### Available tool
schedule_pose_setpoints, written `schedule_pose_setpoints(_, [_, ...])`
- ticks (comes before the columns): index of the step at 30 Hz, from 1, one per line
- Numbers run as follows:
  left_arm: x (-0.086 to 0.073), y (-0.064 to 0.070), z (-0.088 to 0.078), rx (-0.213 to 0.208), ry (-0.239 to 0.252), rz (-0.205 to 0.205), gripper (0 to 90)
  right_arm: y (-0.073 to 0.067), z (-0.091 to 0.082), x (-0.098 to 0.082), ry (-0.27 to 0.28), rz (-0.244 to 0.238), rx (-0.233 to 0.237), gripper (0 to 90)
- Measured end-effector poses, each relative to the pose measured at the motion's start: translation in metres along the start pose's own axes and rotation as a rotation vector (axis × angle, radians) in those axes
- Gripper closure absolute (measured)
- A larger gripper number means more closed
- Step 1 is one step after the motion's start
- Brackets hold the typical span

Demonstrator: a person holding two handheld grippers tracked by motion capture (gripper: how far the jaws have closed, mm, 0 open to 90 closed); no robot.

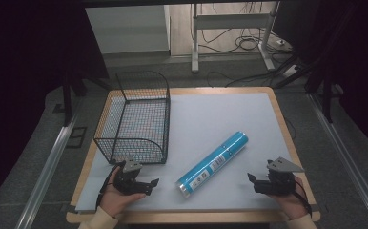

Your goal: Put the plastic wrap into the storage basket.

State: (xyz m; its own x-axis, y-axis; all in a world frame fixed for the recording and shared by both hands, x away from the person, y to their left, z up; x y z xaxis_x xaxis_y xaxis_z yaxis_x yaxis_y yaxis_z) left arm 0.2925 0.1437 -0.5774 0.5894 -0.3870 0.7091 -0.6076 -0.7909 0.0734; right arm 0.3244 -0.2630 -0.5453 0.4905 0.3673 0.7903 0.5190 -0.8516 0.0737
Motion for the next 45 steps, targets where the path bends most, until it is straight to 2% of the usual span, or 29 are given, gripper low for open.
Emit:
schedule_pose_setpoints(6, [0.000, 0.000, -0.001, 0.003, 0.004, -0.007, 12.7, 0.002, 0.002, -0.002, -0.016, 0.010, -0.007, 12.7])
schedule_pose_setpoints(11, [0.003, -0.001, -0.006, -0.007, 0.012, -0.012, 13.6, 0.003, 0.000, 0.000, -0.008, 0.012, -0.009, 13.0])
schedule_pose_setpoints(15, [0.005, -0.002, -0.006, -0.010, 0.006, -0.032, 13.7, 0.003, 0.001, -0.001, -0.015, 0.009, -0.005, 13.1])
schedule_pose_setpoints(18, [0.006, 0.002, -0.007, -0.012, -0.014, -0.010, 14.2, 0.003, 0.002, -0.001, -0.014, 0.008, -0.006, 13.2])
schedule_pose_setpoints(24, [0.012, 0.005, -0.012, -0.004, -0.023, -0.001, 14.7, 0.004, 0.003, -0.003, -0.020, 0.004, -0.005, 13.2])
schedule_pose_setpoints(28, [0.018, 0.008, -0.016, -0.002, -0.016, 0.006, 14.7, 0.003, 0.003, -0.002, -0.020, 0.003, -0.005, 13.2])
schedule_pose_setpoints(30, [0.025, 0.013, -0.023, -0.001, -0.007, 0.015, 14.9, 0.004, 0.002, -0.001, -0.014, 0.005, -0.003, 13.2])
schedule_pose_setpoints(32, [0.029, 0.017, -0.028, -0.016, -0.008, 0.018, 15.1, 0.005, 0.003, -0.002, -0.016, 0.008, -0.002, 13.2])
schedule_pose_setpoints(36, [0.035, 0.022, -0.033, -0.021, -0.008, 0.021, 15.1, 0.005, 0.003, -0.003, -0.016, 0.011, 0.002, 13.2])
schedule_pose_setpoints(42, [0.044, 0.028, -0.032, -0.020, -0.007, 0.031, 15.2, 0.007, 0.002, -0.002, -0.009, 0.013, 0.005, 13.3])
schedule_pose_setpoints(45, [0.048, 0.030, -0.031, 0.001, 0.012, 0.033, 15.4, 0.007, 0.001, -0.001, -0.006, 0.014, 0.005, 13.3])
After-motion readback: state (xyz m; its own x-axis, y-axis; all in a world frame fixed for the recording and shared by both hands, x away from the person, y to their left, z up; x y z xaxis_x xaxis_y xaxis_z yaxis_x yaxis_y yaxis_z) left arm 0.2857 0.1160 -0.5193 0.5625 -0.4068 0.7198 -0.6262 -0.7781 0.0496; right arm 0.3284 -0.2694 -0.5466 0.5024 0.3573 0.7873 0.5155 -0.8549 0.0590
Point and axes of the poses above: each handheld gripper's, and its own axes: z roughly forward along the jaws, x roughly out of its top, y roughly to its right, the point moved 7 cm from there along z, roughly forward along the jaws, and after that the axes turned 3 degrees about z, right-handed, at the moved point
